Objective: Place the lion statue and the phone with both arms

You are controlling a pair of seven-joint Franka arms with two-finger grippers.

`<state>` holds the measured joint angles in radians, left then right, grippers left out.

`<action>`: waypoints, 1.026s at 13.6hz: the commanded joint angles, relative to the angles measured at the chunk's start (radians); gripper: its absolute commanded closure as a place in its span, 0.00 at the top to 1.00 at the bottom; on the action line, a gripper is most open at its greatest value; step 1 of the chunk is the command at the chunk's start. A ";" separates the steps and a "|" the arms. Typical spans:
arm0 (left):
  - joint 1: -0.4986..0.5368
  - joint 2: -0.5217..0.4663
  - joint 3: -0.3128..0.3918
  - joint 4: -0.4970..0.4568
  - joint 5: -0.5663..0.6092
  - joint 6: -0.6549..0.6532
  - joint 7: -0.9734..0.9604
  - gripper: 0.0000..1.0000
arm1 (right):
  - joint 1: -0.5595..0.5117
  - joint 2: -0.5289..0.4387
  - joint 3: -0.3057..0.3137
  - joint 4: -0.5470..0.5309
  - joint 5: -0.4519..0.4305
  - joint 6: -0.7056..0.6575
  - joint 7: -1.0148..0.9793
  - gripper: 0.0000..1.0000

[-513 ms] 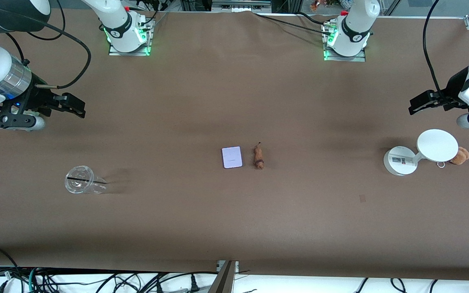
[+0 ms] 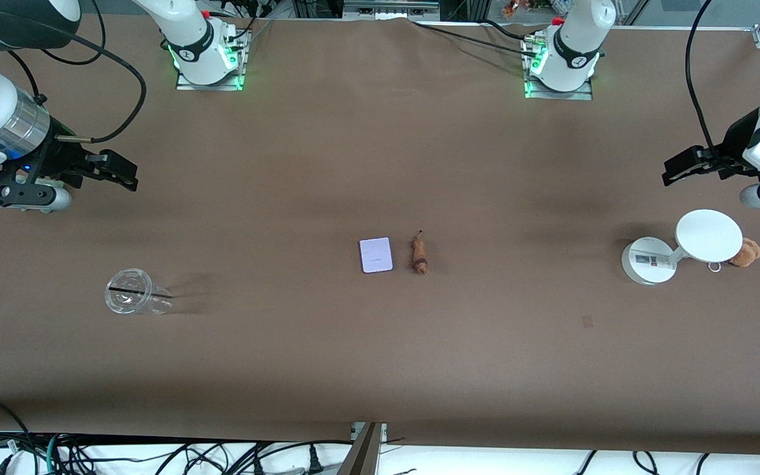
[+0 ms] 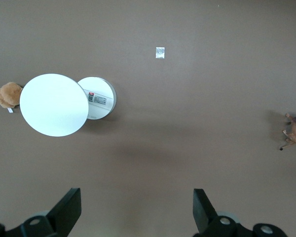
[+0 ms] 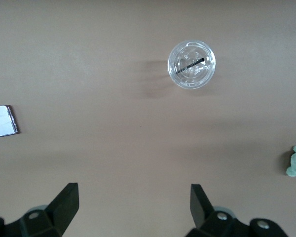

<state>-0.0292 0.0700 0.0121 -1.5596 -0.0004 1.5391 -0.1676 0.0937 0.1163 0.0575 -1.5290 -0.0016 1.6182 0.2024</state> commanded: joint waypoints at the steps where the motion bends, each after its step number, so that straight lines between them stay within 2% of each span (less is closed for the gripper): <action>1: -0.003 0.014 0.009 0.035 -0.021 -0.025 0.026 1.00 | -0.009 -0.001 0.012 0.013 0.003 0.011 0.018 1.00; 14: -0.003 0.014 0.009 0.035 -0.021 -0.025 0.028 1.00 | -0.011 0.005 0.012 0.012 -0.017 0.037 0.025 1.00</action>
<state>-0.0292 0.0701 0.0121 -1.5594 -0.0004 1.5381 -0.1675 0.0933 0.1192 0.0579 -1.5290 -0.0045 1.6593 0.2099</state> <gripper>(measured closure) 0.000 0.000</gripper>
